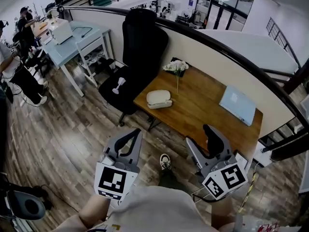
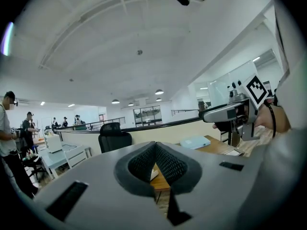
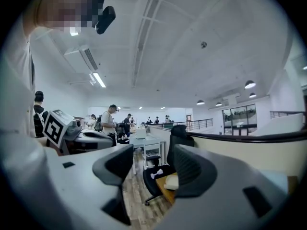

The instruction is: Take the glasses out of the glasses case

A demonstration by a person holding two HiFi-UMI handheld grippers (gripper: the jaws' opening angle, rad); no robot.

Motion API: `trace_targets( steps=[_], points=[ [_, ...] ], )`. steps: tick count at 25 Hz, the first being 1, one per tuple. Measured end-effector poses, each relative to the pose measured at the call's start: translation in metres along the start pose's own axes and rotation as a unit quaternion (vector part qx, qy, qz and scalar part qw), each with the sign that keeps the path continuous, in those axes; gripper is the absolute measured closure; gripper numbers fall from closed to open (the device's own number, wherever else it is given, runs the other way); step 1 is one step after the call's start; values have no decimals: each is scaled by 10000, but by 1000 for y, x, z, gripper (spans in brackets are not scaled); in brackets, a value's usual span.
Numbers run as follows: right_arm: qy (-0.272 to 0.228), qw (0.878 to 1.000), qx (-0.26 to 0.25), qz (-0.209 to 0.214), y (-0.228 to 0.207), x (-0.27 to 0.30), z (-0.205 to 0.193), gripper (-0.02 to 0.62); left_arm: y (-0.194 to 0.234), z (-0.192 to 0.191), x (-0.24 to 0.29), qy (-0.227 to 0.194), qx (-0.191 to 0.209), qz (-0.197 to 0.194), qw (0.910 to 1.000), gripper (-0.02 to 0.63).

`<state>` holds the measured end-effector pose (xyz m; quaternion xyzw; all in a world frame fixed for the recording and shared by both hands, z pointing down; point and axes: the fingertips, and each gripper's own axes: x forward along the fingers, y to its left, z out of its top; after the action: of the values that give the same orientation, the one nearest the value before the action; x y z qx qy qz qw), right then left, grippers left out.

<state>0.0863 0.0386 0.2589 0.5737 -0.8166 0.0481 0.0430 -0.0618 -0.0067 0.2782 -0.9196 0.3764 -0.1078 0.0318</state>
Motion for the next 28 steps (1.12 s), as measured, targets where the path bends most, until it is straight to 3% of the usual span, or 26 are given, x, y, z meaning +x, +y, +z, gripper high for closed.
trace_targets(
  steps=[17, 28],
  points=[
    [209, 9943, -15, 1045, -153, 186, 9, 324, 87, 5, 181, 520, -122, 1040, 9931, 603],
    [280, 9869, 126, 1587, -186, 253, 3, 325, 117, 2, 231, 781, -86, 1444, 9864, 603]
  ],
)
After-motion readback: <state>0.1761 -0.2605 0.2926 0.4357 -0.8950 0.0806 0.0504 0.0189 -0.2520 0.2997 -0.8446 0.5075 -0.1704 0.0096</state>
